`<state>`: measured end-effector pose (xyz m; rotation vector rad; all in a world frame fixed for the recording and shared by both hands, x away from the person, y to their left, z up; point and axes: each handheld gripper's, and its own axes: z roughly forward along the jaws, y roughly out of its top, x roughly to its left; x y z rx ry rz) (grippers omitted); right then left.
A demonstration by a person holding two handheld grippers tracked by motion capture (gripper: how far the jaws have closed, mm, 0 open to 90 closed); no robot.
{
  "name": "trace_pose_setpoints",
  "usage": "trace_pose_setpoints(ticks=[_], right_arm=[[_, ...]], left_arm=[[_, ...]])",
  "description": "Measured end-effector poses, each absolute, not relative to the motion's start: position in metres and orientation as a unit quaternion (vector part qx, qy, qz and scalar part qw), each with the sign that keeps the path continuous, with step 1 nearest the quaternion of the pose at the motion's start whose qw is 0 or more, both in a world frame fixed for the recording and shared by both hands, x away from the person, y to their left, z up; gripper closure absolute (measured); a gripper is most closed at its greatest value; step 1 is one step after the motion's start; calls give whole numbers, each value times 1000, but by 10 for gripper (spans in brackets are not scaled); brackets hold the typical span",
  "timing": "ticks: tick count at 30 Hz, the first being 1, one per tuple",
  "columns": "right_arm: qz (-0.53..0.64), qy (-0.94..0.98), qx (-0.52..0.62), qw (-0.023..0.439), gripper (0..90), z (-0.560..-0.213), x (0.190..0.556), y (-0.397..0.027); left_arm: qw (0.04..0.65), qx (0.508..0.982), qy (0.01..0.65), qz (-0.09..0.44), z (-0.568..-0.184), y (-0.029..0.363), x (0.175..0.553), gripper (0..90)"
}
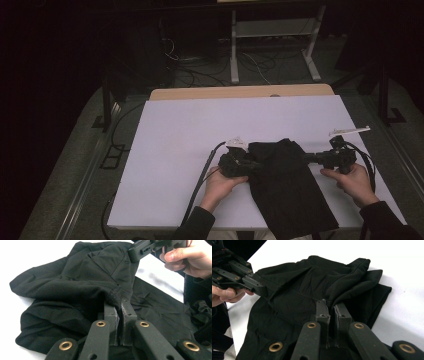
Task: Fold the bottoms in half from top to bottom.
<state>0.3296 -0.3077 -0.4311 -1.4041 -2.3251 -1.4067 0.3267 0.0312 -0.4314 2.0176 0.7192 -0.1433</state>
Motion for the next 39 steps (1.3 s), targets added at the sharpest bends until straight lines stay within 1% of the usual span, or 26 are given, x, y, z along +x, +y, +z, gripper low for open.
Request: trace_pose_setpoints(ticks=[7, 15, 17, 27, 30, 36, 39], right_arm=[[-461, -761, -454, 43, 829, -431, 325, -308], [-450, -771, -449, 50, 828, -434, 322, -307], [-441, -775, -450, 58, 827, -437, 321, -307], [-406, -788, -455, 82, 806, -446, 322, -302], [-394, -794, -456, 74, 747, -445, 321, -300], [-388, -799, -456, 63, 504, -445, 320, -297], [-396, -793, -459, 58, 434, -443, 321, -298]], left_arm=[[483, 825, 287, -60, -432, 32, 323, 848], [472, 829, 290, -73, -440, 34, 321, 845], [466, 832, 292, -75, -441, 35, 321, 859], [464, 831, 298, -74, -445, 36, 322, 865], [462, 833, 297, -73, -446, 36, 322, 866], [461, 832, 298, -74, -448, 37, 321, 868], [460, 833, 297, -74, -449, 37, 321, 868]])
